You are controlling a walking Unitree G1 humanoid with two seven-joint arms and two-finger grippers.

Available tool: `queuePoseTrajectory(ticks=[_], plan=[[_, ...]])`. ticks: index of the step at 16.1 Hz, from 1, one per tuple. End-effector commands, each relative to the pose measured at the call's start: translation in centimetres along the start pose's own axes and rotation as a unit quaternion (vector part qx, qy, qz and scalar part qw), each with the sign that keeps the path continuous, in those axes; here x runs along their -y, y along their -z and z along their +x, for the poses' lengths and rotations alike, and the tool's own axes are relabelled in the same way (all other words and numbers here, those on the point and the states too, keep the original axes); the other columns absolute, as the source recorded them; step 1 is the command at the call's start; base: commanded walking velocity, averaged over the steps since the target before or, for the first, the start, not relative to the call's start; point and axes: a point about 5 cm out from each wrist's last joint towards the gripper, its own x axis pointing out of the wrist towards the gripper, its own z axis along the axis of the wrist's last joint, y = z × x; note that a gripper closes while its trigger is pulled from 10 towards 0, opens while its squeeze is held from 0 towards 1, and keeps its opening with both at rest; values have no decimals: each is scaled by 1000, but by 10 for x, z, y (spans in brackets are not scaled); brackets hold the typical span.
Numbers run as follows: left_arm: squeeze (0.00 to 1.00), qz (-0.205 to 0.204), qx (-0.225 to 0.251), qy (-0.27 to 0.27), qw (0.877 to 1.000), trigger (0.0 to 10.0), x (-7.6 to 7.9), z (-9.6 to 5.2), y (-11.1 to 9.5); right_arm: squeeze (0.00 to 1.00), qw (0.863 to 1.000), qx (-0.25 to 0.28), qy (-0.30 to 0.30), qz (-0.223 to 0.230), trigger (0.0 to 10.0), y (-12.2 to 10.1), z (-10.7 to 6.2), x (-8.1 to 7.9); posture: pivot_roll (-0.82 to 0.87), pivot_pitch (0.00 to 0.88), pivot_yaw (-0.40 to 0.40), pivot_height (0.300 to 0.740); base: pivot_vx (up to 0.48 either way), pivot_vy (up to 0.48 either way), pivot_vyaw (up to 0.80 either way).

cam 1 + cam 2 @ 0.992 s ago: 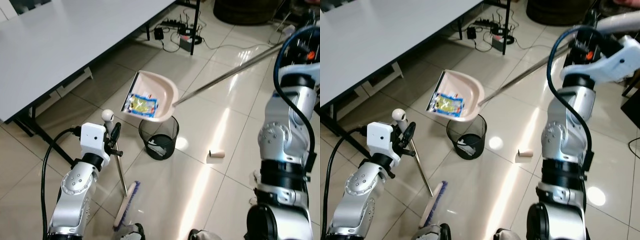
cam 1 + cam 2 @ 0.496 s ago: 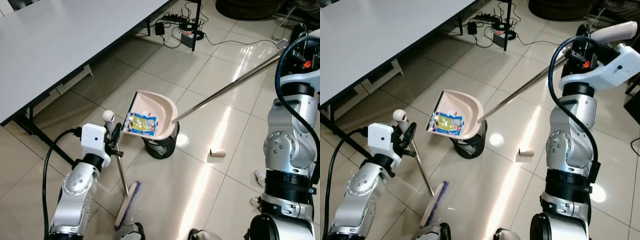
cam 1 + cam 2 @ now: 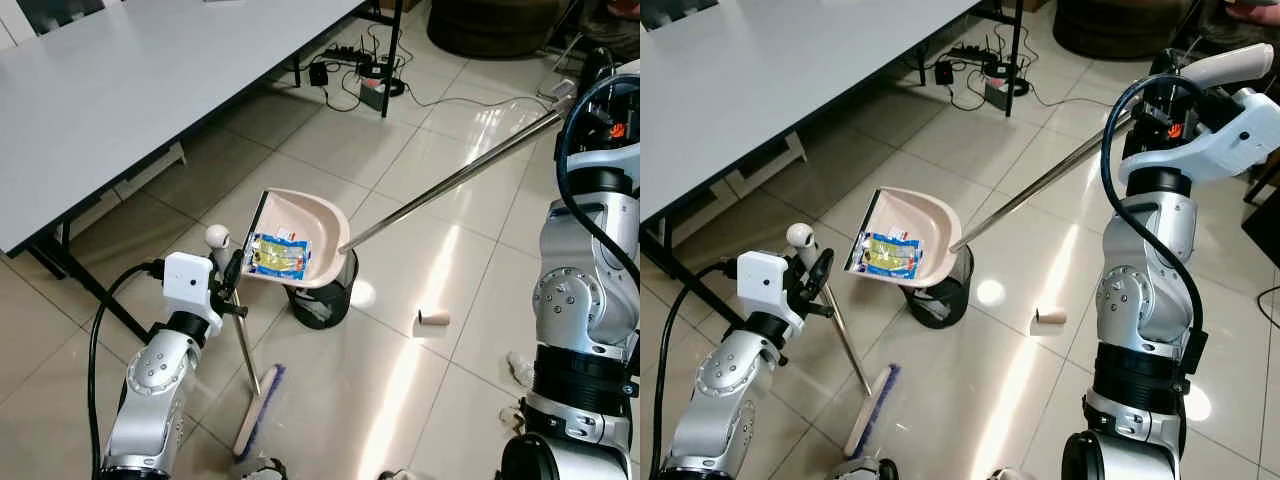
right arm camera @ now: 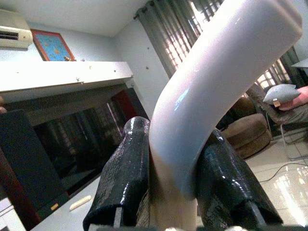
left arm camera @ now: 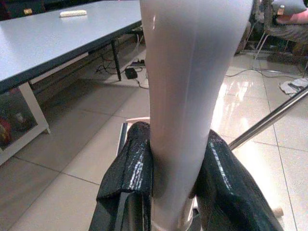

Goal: Sweep floor

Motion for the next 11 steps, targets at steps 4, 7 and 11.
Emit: queuePoseTrajectory(ticks=[4, 7, 11], plan=[[0, -1, 15, -1, 1000, 10000, 0, 4, -5, 0, 1000, 14, -9, 18, 10000, -8, 1, -5, -24, 74, 40, 740, 406, 0, -313], [0, -2, 16, -2, 1000, 10000, -1, 3, -5, 0, 1000, 9, -11, 15, 10000, -7, 1, -5, -25, 74, 38, 740, 405, 0, 0], [0, -1, 16, -4, 1000, 10000, -3, 4, -5, 0, 1000, 7, -12, 16, 10000, -6, 1, -5, -24, 72, 38, 740, 405, 0, 0]])
